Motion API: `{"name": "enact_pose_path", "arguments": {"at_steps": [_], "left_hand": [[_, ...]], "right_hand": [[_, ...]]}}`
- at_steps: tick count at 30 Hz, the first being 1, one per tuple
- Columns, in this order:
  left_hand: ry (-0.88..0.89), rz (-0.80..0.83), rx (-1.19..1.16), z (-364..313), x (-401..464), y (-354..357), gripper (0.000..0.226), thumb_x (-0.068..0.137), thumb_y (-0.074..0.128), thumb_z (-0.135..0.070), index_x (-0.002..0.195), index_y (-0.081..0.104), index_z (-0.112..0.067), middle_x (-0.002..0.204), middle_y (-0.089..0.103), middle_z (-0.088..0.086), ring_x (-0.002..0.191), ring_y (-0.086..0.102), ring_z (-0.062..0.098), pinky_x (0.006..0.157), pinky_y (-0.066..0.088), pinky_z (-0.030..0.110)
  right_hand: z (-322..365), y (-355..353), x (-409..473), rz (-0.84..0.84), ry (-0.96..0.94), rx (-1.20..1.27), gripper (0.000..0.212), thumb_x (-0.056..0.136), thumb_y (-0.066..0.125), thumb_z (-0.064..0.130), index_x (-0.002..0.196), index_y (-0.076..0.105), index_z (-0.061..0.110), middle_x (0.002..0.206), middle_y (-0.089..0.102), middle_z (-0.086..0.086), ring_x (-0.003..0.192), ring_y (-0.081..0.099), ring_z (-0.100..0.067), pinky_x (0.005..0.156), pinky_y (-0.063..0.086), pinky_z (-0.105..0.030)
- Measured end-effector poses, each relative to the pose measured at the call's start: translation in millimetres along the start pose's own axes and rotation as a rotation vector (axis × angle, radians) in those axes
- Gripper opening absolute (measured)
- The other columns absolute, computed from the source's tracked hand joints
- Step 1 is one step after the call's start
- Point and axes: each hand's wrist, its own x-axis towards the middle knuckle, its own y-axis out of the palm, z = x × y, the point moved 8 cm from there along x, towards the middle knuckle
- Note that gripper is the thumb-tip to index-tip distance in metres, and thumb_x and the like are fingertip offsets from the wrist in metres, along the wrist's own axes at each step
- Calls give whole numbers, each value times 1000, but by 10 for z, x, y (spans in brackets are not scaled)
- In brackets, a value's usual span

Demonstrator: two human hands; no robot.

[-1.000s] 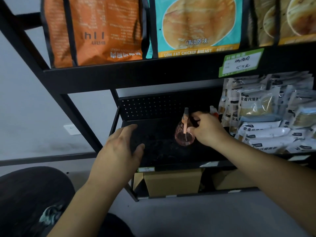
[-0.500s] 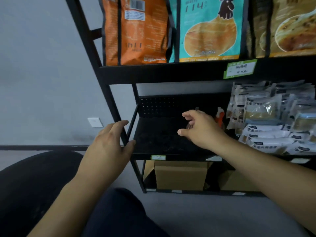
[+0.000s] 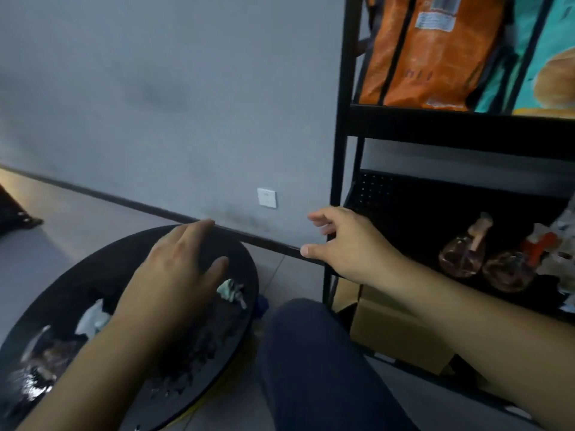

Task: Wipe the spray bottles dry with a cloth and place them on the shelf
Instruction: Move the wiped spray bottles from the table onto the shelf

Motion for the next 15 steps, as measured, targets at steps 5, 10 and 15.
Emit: {"name": "enact_pose_path", "arguments": {"at_steps": [5,10,15], "left_hand": [[-102,-22,42,683,-196,-199,65,98,67,-47,157,44,-30,157,53,-3,142,51,22,113,48,45],[-252,-34,29,1408,-420,-253,64,99,68,-44,157,46,-28,156,54,-1,141,52,22,114,48,45],[-411,-23,1,2105,-597,-131,62,99,69,-42,155,47,-29,156,54,-2,128,63,25,112,49,45]], "right_hand": [[470,680,207,106,-84,3,60,84,84,37,138,57,30,128,56,15,114,56,-2,90,44,-19],[826,1394,363,215,-140,12,60,81,86,38,135,60,33,124,60,16,112,59,-3,100,54,-33],[1105,2051,463,318,-183,24,60,82,85,41,135,59,36,122,59,20,108,61,-1,98,54,-33]]}}
